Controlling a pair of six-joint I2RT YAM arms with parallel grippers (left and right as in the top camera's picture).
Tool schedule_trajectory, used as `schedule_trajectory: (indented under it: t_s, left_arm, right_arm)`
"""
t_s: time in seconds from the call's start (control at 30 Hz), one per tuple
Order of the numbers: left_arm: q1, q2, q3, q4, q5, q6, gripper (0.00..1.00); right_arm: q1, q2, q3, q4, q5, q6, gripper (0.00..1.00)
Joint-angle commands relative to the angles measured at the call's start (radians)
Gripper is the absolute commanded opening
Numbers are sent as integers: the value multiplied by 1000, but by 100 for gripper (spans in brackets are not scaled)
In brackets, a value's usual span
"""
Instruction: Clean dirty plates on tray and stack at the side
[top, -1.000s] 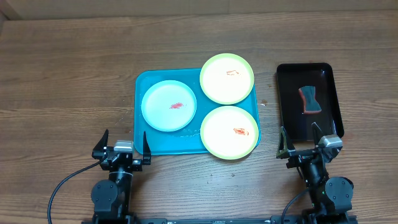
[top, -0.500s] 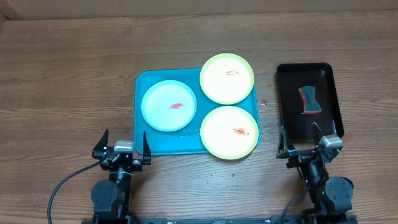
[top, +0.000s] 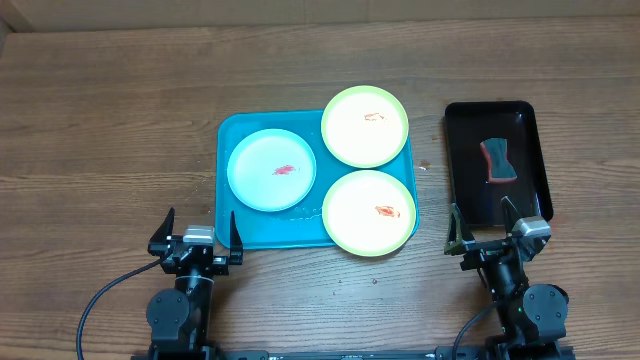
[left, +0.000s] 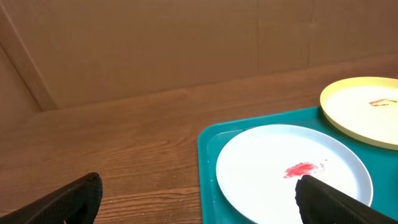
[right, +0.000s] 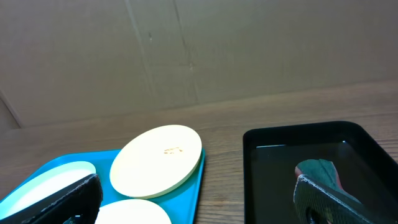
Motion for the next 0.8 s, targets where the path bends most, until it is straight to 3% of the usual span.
schedule_trajectory:
  t_s: [0.0,0.43,0.77]
  left_arm:
    - [5,-10,22,-1,2,-11,100]
    - [5,-10,142,-130,2,-10,100]
    - [5,-10,174,-132,10,-11,100]
  right_arm:
    - [5,-8,-10,8,6,3,100]
    - [5,-8,-10,54,6,-1,100]
    - [5,-8,33,51,6,-1,100]
